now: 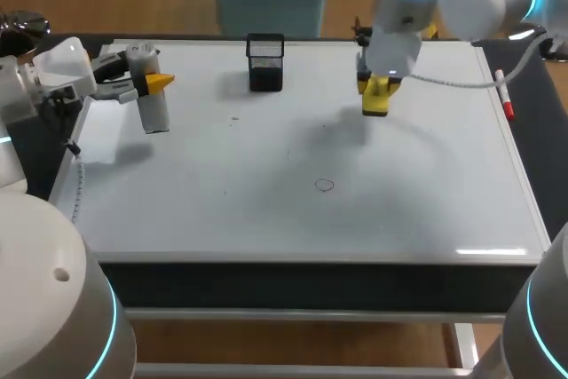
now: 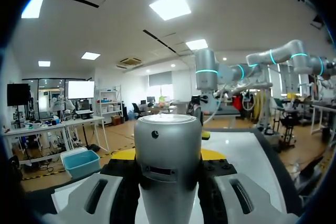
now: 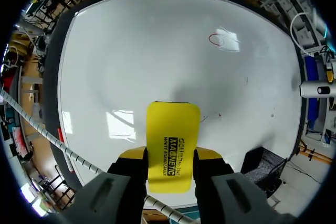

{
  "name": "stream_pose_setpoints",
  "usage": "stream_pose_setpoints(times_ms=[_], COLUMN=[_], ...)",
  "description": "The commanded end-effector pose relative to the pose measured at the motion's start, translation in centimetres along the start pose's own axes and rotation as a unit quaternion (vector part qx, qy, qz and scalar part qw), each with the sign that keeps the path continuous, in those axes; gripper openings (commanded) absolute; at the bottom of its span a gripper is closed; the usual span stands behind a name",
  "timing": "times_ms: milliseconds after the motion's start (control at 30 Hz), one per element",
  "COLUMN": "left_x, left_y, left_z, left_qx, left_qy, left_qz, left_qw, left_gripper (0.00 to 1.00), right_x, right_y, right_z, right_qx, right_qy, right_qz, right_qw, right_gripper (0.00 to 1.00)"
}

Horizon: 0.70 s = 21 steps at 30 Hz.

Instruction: Pick up the inspection probe, press it on each red-marked spot on the whiteboard one by one, put down the probe, pick up the eraser, and wipe off all the red marks.

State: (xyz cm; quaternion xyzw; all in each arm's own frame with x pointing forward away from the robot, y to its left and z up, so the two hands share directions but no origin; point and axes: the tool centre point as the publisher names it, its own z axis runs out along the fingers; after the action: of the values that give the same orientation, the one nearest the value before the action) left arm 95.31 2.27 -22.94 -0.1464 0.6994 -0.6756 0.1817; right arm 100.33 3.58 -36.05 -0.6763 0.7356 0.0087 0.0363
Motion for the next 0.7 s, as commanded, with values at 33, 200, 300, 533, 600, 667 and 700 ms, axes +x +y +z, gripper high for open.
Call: stream_pose_setpoints(times_ms=[33, 200, 300, 533, 600, 667, 700], left_x=[-0.1, -0.1, -0.1, -0.1, -0.1, -0.1, -0.1], left_y=[-0.2, -0.2, -0.2, -0.2, -0.2, -0.2, -0.2], left_z=[0.0, 0.0, 0.0, 0.0, 0.0, 0.0, 0.0], left_qx=[-0.001, -0.001, -0.001, -0.001, -0.001, -0.001, -0.001], left_qy=[0.000, 0.000, 0.000, 0.000, 0.000, 0.000, 0.000], left_qz=[-0.001, -0.001, -0.001, -0.001, -0.001, -0.001, -0.001], left_qw=[1.000, 1.000, 1.000, 1.000, 1.000, 1.000, 1.000], left_gripper=[0.00, 0.00, 0.00, 0.00, 0.00, 0.00, 0.00], right_x=[2.4, 6.9, 9.4, 13.5, 14.2, 14.8, 15.0], right_y=[-0.4, -2.0, -2.7, -3.5, -3.6, -3.6, -3.6], right_z=[-1.0, -1.3, -1.7, -2.4, -2.4, -2.4, -2.5], right_qx=[0.003, 0.000, 0.001, 0.006, 0.005, 0.004, 0.004], right_qy=[-0.012, -0.005, 0.002, 0.003, 0.004, 0.005, 0.004], right_qz=[0.009, 0.051, 0.071, 0.103, 0.109, 0.112, 0.113], right_qw=[1.000, 0.999, 0.997, 0.995, 0.994, 0.994, 0.994], right_gripper=[0.00, 0.00, 0.00, 0.00, 0.00, 0.00, 0.00])
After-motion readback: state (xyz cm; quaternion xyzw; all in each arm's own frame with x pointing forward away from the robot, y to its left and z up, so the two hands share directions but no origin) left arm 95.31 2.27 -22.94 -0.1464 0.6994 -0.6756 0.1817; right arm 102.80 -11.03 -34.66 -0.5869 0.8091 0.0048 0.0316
